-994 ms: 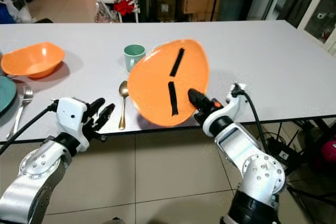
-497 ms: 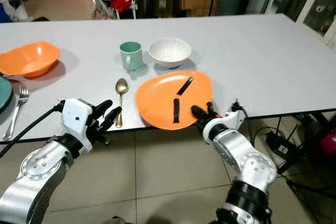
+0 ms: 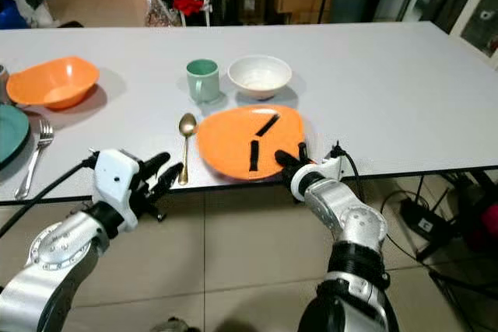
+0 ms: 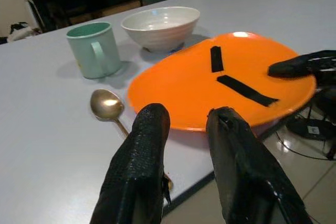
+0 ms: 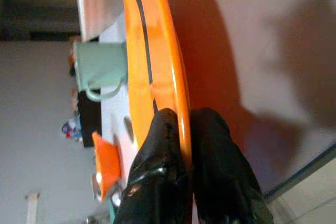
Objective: Setting the table
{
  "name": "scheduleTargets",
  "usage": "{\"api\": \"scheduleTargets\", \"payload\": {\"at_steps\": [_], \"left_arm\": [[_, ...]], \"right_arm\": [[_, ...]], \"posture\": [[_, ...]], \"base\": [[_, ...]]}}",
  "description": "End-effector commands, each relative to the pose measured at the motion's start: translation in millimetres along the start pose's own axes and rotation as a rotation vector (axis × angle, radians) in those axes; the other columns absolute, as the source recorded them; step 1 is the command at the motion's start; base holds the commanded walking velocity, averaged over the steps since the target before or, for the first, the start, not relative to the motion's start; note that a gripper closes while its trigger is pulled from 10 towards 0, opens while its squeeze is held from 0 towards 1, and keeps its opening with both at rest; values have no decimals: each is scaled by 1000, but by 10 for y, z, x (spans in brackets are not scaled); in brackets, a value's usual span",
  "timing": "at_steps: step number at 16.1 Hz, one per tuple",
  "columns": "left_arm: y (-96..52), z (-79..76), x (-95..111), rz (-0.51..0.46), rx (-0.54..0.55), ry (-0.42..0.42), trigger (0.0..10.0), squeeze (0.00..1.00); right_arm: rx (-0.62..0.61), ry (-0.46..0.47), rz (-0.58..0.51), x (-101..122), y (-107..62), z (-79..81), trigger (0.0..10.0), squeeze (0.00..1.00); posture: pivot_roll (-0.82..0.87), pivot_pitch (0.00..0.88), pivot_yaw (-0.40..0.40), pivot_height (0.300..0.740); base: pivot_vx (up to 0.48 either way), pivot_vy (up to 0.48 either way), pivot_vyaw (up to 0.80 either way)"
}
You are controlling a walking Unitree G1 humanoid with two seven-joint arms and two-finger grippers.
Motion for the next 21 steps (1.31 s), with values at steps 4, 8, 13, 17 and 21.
{"api": "scheduleTargets", "payload": {"at_steps": [4,8,13,17,21], "left_arm": [[-39,-29,23,10,-21,7,10000,0],[-49,-33,11,18,-26,9,10000,0],[-46,-43,5,20,-27,9,10000,0],[-88,-57,-10,25,-22,4,10000,0],[-71,-75,-8,24,-27,3,10000,0]], "right_arm": [[42,21,-60,99,108,18,10000,63],[36,9,-55,47,213,-59,10000,1000],[76,-228,-21,-38,262,2,10000,1000],[76,-303,-42,134,-19,-104,10000,1000],[86,-325,-54,209,-228,-134,10000,1000]], "posture": [[136,0,38,740],[139,0,47,740],[144,0,39,740],[143,0,32,740],[124,0,34,740]], "base": [[0,0,0],[0,0,0],[0,0,0],[0,0,0],[0,0,0]]}}
Point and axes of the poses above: a point about 5 cm out from each wrist's last joint towards the gripper, its own y axis pointing out of the wrist towards the gripper, its own x axis along the axis of the wrist's last joint, z = x × y, the point moved 4 cm from there along y, pointing out of the wrist towards the gripper, and after that the axes turned 6 degrees about -y, right-handed, at the moved point
